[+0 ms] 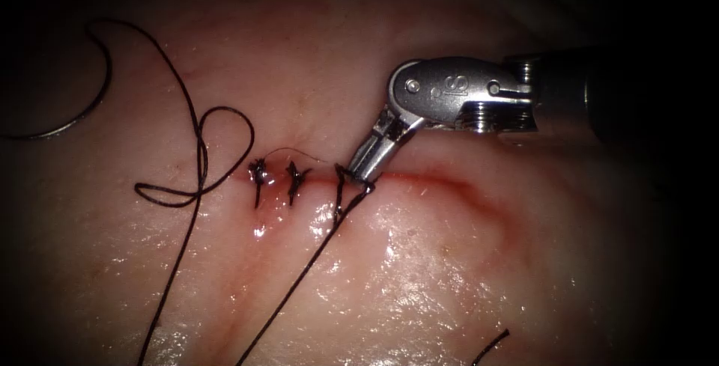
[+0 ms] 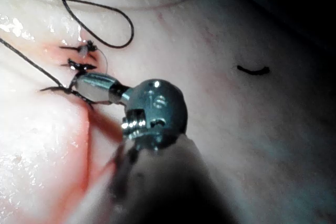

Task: Wound Closure
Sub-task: Tension the knot by pulling the left arm down and the right arm up

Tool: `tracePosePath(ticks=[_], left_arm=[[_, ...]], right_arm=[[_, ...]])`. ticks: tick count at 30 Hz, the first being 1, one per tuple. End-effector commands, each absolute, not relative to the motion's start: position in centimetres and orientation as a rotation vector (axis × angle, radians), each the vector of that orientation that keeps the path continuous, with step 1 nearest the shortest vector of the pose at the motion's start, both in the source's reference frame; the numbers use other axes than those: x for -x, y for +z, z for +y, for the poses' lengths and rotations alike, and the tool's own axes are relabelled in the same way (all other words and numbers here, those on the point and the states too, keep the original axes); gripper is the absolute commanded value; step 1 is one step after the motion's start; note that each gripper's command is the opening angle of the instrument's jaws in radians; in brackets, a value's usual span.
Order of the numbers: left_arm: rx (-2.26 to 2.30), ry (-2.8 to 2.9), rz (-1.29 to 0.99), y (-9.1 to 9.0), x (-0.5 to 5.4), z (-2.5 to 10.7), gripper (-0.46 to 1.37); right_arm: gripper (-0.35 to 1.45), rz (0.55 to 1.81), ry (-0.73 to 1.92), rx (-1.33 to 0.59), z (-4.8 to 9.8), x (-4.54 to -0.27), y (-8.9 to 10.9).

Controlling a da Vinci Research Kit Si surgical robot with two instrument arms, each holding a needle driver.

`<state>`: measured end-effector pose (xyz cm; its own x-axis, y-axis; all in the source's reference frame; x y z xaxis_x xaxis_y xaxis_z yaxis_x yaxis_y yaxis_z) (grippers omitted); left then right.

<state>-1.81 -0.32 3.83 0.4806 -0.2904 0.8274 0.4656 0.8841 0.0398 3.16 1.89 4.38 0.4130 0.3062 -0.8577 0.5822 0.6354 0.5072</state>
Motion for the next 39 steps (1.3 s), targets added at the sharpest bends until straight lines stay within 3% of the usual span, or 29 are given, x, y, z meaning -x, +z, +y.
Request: tracePosePath(ticks=[1,39], left_arm=[[0.21,-0.469,-0.966,3.8,1.81,-0.4,-0.35],[0.185,-0.416,-1.049,3.1,1.82,-1.5,-0.35]], right_arm=[[-0.35,1.171,-0.192,-0.906,1.9,-3.16,4.4],[-0.35,1.092,-0.043,-0.623,2.4,-3.02,4.8]])
